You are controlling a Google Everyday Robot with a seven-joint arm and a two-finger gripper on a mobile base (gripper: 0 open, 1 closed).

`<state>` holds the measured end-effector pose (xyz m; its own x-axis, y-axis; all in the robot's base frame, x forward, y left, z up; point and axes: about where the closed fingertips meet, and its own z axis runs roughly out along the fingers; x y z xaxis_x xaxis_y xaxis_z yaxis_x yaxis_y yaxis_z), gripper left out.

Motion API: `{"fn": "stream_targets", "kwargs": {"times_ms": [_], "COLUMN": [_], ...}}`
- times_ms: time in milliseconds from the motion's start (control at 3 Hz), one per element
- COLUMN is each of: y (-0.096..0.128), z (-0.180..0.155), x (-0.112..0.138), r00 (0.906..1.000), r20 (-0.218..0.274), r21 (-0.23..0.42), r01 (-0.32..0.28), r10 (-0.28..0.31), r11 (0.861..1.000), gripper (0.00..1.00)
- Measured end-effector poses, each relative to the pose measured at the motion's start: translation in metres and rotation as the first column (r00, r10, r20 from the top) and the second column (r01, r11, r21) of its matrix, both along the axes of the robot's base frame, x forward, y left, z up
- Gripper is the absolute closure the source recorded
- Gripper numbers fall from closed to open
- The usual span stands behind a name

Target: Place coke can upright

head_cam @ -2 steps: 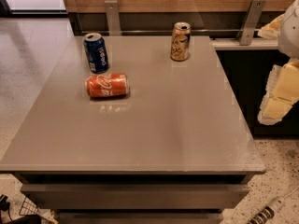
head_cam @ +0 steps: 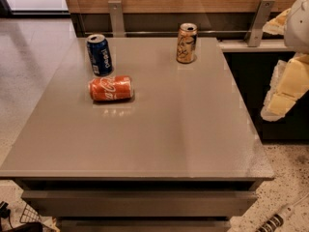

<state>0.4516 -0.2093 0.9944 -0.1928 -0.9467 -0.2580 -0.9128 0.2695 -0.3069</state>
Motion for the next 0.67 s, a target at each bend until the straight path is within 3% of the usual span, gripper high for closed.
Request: {"fn": "stream_targets", "kwargs": {"times_ms": [333,667], "y": [0.016,0.049], "z": [0.002,-0.005], "x": [0.037,0.084], "r00": [0.9987,0.9952], "r20": [0.035,0.041], "r21": [0.093,0.170], "r01": [-0.039,-0.095], "r10": [0.036,0.089], "r11": [0.995,0.981], "gripper": [0.00,0.00]}}
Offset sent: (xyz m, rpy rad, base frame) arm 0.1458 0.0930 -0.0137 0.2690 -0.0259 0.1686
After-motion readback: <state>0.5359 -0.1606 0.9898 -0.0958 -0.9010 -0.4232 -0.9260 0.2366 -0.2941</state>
